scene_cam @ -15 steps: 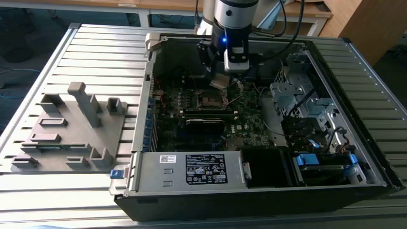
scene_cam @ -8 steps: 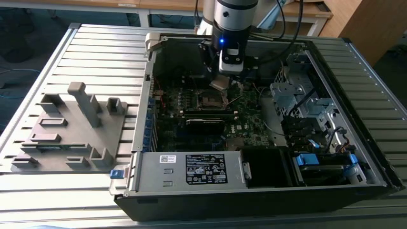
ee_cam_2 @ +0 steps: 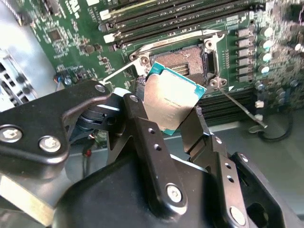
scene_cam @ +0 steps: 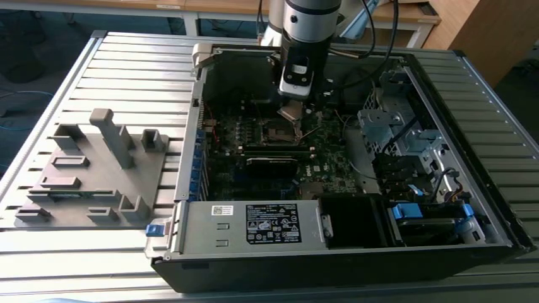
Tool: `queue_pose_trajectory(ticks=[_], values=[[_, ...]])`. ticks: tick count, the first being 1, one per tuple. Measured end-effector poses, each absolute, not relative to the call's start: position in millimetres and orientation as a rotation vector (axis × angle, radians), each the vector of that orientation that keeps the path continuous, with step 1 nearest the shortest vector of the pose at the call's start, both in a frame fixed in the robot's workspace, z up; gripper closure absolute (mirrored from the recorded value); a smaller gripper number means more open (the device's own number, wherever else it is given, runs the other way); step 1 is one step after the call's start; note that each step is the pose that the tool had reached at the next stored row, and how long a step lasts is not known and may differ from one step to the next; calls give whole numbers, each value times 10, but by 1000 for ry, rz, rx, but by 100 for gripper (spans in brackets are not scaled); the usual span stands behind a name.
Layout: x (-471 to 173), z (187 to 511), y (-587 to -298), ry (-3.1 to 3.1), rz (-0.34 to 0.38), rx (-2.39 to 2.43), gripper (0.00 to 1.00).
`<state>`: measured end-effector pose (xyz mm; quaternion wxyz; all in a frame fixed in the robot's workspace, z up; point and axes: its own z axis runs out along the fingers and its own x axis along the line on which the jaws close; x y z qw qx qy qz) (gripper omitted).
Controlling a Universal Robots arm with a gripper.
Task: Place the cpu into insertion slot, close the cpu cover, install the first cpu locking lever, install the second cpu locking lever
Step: 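Place the cpu into insertion slot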
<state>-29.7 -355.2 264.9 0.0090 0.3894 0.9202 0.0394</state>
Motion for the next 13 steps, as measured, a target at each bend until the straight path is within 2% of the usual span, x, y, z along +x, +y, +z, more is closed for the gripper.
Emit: queue_pose_trajectory(ticks=[13], values=[[-297, 2640, -3551, 2794, 121, 1381, 46]])
